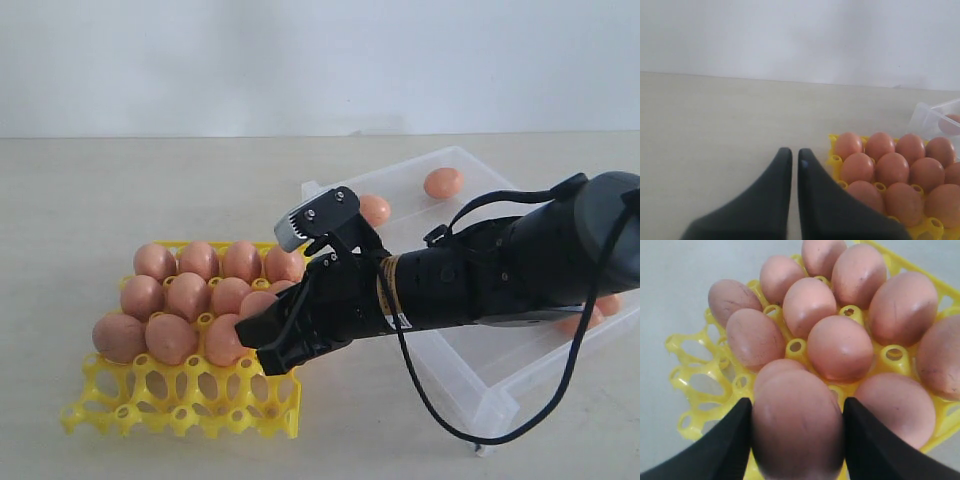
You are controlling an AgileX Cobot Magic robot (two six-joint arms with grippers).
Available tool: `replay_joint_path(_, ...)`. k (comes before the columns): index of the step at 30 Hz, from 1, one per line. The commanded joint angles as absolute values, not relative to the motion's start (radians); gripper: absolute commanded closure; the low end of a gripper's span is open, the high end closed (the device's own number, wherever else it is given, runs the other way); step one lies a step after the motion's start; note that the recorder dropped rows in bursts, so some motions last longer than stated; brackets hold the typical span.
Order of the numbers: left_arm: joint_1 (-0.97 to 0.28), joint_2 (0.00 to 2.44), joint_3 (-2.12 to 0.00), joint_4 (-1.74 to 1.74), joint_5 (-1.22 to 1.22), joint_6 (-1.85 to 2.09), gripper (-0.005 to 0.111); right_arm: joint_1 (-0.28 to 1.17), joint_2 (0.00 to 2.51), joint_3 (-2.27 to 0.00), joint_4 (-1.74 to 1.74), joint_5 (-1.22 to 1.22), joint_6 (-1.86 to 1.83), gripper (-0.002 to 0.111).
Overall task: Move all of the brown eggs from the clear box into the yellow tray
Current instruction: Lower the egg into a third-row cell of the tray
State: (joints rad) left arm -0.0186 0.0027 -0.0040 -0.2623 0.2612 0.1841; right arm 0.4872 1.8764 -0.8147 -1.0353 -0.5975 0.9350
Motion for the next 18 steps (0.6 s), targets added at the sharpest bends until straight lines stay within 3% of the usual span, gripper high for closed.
replay_joint_path(1, -0.022, 0.000, 0.000, -0.265, 0.258, 0.176, 0.103, 0.489, 1.876, -0.812, -1.037, -0.596, 0.923, 0.065)
replay_joint_path(18, -0.022, 0.000, 0.000, -0.265, 0.260, 0.176, 0.103, 0.489, 1.876, -0.812, -1.037, -0.632, 0.898, 0.064)
